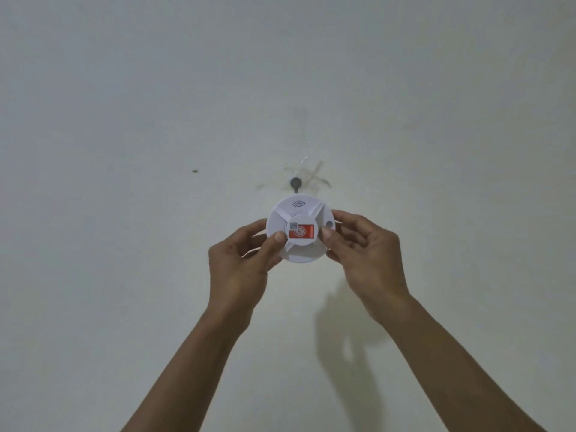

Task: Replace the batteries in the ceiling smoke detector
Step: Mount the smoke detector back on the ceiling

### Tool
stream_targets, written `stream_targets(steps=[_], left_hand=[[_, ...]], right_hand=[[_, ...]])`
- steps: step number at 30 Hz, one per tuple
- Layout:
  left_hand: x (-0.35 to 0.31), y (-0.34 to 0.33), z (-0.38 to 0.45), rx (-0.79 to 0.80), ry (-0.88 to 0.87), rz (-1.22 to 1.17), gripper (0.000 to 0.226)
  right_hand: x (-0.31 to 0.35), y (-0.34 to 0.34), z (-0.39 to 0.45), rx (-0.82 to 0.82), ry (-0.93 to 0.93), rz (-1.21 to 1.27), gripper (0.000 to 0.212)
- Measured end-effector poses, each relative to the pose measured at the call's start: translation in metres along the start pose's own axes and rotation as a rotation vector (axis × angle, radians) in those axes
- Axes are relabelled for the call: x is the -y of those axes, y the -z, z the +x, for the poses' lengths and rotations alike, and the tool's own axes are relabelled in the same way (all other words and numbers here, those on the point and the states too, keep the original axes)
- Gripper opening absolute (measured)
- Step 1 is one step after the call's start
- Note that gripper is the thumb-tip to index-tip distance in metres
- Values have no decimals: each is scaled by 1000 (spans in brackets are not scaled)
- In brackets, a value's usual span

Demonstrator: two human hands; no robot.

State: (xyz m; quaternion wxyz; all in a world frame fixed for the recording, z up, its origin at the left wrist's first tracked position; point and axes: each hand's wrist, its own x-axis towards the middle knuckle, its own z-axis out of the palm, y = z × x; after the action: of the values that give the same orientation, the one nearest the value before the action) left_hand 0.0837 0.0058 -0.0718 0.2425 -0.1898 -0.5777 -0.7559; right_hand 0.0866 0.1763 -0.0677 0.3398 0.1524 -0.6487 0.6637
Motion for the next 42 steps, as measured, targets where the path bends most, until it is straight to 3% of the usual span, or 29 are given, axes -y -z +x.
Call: stream_targets(steps=[8, 19, 23, 42], left_hand=[[-11, -14, 67, 19, -43, 5, 18], [23, -31, 117, -57, 27, 13, 27], [27, -27, 115, -54, 18, -4, 15], [27, -30, 124, -66, -8, 20, 8]], right_hand=[[-4, -19, 72, -46, 48, 42, 41], [-26, -26, 115, -69, 35, -48, 32], [-31, -29, 113, -71, 43, -51, 30], [-35, -26, 117, -84, 92, -72, 31]])
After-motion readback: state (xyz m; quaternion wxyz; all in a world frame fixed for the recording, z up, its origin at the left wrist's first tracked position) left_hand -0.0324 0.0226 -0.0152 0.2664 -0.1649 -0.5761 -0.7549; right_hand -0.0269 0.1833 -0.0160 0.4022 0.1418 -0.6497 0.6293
